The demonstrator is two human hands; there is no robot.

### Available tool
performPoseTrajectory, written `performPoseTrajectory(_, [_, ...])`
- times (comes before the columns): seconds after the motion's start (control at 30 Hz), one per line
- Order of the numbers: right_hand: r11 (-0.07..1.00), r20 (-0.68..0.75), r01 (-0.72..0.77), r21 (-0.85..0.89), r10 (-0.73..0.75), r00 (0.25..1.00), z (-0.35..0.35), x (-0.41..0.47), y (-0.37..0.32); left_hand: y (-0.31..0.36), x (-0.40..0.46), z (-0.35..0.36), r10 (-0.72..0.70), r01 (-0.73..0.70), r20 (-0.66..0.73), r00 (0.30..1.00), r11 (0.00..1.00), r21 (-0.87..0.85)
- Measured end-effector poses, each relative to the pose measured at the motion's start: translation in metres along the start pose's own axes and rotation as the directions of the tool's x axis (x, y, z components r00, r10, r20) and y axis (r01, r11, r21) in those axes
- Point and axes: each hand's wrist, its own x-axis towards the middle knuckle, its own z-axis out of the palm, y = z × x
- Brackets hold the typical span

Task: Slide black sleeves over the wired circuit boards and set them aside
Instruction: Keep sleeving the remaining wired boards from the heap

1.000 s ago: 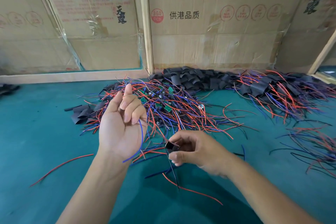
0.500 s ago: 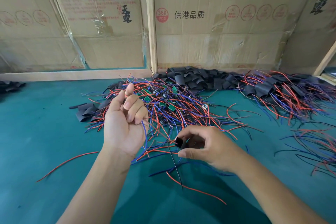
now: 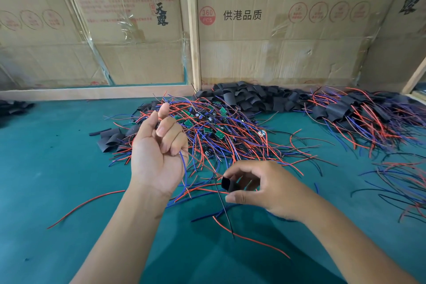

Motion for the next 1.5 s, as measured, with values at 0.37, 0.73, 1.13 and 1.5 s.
performPoseTrajectory(0.37, [0.998, -0.027, 0.033, -0.050, -0.034, 0.999, 0.003, -0.002, -0.011, -0.003, 0.000, 0.001, 0.021, -0.021, -0.005, 1.000, 0.999, 0.033])
performPoseTrajectory(0.73, [0.997, -0.009, 0.069, -0.022, -0.070, 0.998, 0.017, -0.007, -0.032, -0.007, -0.002, 0.005, 0.254, -0.232, -0.030, 0.967, 0.919, 0.318])
performPoseTrajectory(1.13, [0.991, -0.002, -0.010, 0.131, 0.011, 1.000, 0.045, -0.009, -0.045, -0.014, -0.010, 0.013, 0.403, -0.395, 0.080, 0.912, 0.804, 0.444])
performPoseTrajectory(1.5, [0.988, -0.023, -0.011, 0.153, 0.015, 1.000, 0.054, -0.008, -0.048, -0.019, -0.012, 0.015, 0.464, -0.441, 0.075, 0.883, 0.762, 0.474])
